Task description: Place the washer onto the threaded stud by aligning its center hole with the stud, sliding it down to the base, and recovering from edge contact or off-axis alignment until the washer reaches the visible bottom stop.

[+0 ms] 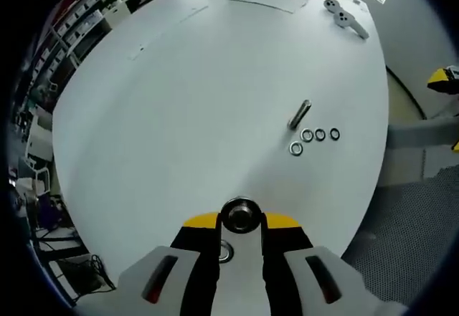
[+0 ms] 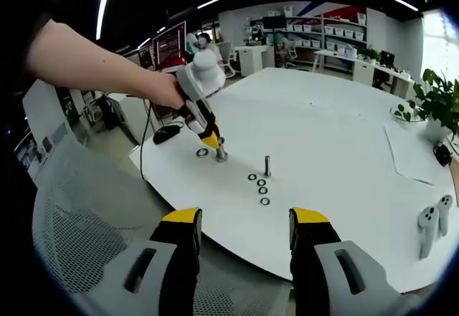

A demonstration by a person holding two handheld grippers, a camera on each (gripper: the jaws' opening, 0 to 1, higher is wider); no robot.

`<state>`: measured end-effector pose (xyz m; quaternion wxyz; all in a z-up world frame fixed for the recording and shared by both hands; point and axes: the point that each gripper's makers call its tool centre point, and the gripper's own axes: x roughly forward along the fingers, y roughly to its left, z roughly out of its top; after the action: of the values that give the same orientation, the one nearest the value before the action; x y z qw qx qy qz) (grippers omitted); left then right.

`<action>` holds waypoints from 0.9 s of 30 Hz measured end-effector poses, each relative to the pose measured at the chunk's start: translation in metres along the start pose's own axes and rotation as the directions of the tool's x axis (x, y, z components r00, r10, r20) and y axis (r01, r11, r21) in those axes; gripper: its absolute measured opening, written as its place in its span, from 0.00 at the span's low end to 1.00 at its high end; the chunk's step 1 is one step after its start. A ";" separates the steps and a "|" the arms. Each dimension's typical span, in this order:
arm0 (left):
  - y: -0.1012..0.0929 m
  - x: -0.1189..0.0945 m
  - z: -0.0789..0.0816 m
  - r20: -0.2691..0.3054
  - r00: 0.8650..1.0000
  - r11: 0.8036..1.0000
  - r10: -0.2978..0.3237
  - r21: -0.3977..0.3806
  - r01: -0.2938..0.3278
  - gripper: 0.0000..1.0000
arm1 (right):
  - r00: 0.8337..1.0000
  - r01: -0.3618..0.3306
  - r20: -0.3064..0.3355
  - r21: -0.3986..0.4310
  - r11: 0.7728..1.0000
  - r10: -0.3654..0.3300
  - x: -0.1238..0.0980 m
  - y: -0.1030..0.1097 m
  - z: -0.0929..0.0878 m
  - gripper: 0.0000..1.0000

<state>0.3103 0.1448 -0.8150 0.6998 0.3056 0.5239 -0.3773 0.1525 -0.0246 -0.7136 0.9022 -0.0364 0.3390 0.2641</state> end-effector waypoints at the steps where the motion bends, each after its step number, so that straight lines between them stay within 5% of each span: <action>1: 0.000 0.003 -0.001 -0.006 1.000 1.000 -0.003 -0.001 0.003 0.19 | 1.000 0.000 -0.001 0.000 1.000 0.000 0.000 0.000 0.000 0.51; 27: -0.011 0.030 -0.013 -0.095 0.996 0.999 -0.001 0.042 0.005 0.19 | 1.000 0.009 -0.011 -0.003 1.000 -0.009 0.000 -0.002 -0.002 0.51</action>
<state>0.2993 0.1430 -0.8479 0.6671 0.3369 0.5489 -0.3744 0.1527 -0.0267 -0.7155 0.9016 -0.0407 0.3432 0.2602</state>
